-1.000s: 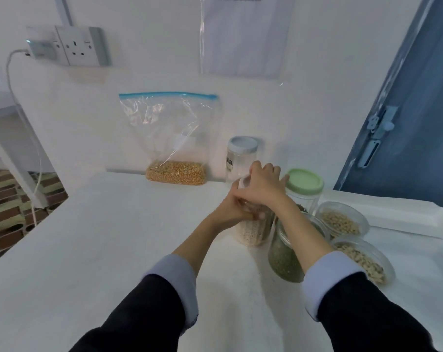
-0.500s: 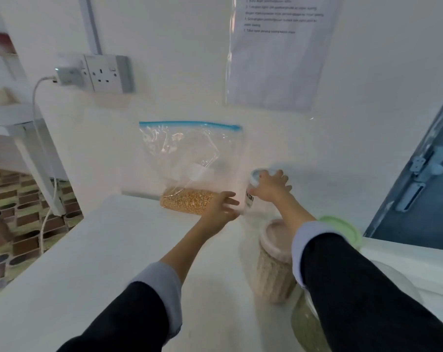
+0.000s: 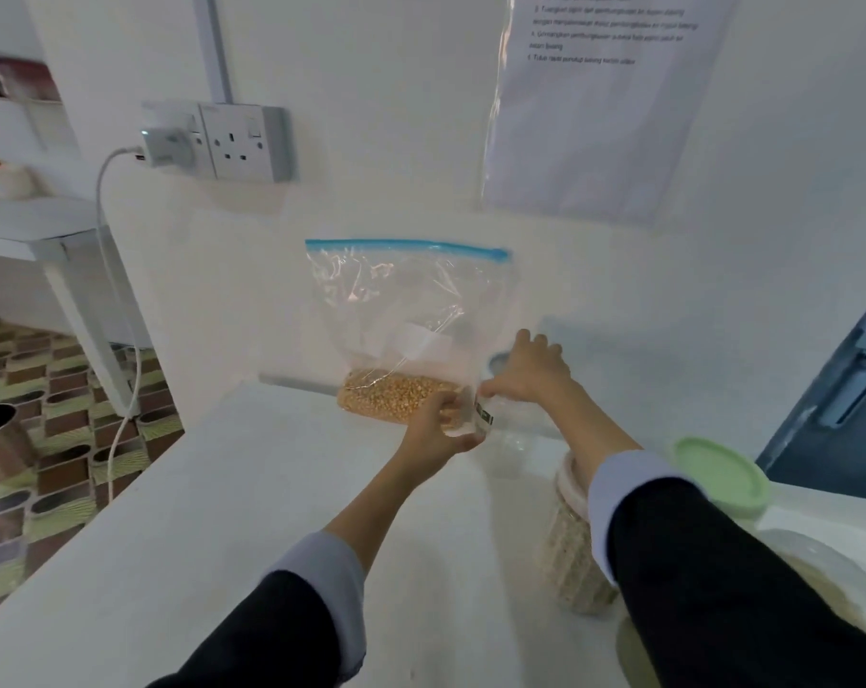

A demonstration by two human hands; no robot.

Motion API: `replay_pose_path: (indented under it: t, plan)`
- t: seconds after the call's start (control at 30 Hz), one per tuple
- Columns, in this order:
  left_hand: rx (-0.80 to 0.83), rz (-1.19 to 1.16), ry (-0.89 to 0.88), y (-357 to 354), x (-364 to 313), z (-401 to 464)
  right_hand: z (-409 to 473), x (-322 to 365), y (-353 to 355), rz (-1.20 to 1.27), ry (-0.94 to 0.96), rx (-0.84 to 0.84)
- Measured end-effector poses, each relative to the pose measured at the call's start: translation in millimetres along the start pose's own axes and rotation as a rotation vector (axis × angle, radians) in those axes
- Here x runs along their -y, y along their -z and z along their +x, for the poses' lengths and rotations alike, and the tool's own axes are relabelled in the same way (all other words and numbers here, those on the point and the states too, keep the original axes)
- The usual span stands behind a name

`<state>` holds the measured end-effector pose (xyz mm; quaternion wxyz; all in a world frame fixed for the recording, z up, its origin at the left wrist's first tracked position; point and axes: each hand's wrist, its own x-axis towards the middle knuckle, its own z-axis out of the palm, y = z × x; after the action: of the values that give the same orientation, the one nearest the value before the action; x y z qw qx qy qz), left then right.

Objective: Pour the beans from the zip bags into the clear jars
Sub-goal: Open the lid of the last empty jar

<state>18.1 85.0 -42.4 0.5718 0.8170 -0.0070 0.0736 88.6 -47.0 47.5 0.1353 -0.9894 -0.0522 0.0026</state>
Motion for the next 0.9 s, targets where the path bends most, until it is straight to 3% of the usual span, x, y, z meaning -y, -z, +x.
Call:
replay_pose_path:
  t: [0.2,0.33,0.47,0.57,0.7,0.9]
  plan:
    - [-0.058,-0.163,-0.012,-2.2,14.2,-29.4,-60.8,45.4,-15.5,-0.104,0.224,0.08]
    - [-0.179,-0.146,-0.129,16.4,13.6,-55.5,-96.1,62.0,-43.2,0.012,0.262,-0.077]
    - [-0.291,-0.142,-0.164,38.3,11.4,-86.6,-127.3,82.2,-69.9,0.333,0.176,-0.25]
    - [-0.279,-0.167,-0.115,50.0,15.6,-110.2,-148.3,96.1,-81.0,0.44,0.126,-0.31]
    - [-0.3,-0.152,-0.069,62.8,26.0,-133.4,-167.8,101.0,-93.3,0.503,0.242,-0.422]
    - [-0.237,-0.097,-0.055,76.0,27.5,-141.0,-174.3,99.0,-93.1,0.558,0.337,-0.398]
